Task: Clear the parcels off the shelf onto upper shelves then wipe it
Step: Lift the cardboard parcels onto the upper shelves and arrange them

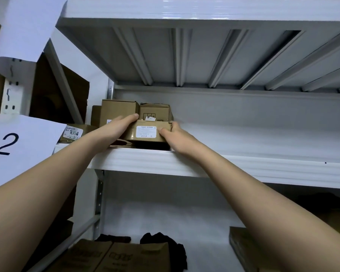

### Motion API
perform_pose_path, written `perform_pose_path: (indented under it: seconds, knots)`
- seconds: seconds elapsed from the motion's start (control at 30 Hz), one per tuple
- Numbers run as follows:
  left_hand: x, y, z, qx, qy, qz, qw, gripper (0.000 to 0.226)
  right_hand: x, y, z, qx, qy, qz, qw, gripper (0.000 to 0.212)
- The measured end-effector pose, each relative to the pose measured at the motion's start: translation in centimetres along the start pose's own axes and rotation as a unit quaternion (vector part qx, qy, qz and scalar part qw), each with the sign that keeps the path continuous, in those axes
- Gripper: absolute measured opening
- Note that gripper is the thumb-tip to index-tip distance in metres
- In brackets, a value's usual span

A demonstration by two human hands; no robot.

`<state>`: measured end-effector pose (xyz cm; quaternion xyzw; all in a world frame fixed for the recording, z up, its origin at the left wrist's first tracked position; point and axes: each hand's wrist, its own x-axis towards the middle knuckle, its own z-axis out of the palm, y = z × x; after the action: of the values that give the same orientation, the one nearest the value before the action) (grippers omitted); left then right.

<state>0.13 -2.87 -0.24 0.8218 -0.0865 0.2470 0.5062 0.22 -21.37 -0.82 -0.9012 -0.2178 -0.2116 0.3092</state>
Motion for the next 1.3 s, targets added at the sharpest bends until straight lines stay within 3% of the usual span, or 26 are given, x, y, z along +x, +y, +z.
perform_pose_path:
  seconds: [0.07, 0.2, 0.57, 0.8, 1.0, 1.3]
  knots:
    - [0.3, -0.3, 0.0, 0.007, 0.001, -0.010, 1.000, 0.041, 0.5, 0.1, 0.1, -0.014, -0.017, 0.020, 1.000, 0.046]
    - [1.0, -0.6, 0.0, 0.071, -0.006, -0.031, 0.997, 0.043, 1.8, 0.2, 0.5, -0.025, -0.042, 0.033, 0.998, 0.062]
    - [2.1, -1.1, -0.3, 0.091, 0.028, -0.053, 0.994, 0.034, 3.2, 1.0, 1.4, 0.019, -0.052, 0.021, 0.998, 0.070]
    - [3.2, -2.0, 0.1, 0.101, 0.128, -0.049, 0.985, 0.055, 4.1, 1.3, 1.8, 0.040, -0.073, 0.027, 0.996, 0.069]
    - [2.9, -1.9, -0.4, 0.034, 0.198, -0.026, 0.979, 0.055, 3.3, 1.1, 1.3, -0.003, -0.082, -0.007, 0.997, 0.066]
    - [2.4, -2.4, -0.5, 0.073, 0.166, -0.026, 0.983, 0.047, 3.9, 1.6, 1.9, 0.043, -0.109, 0.011, 0.993, 0.084]
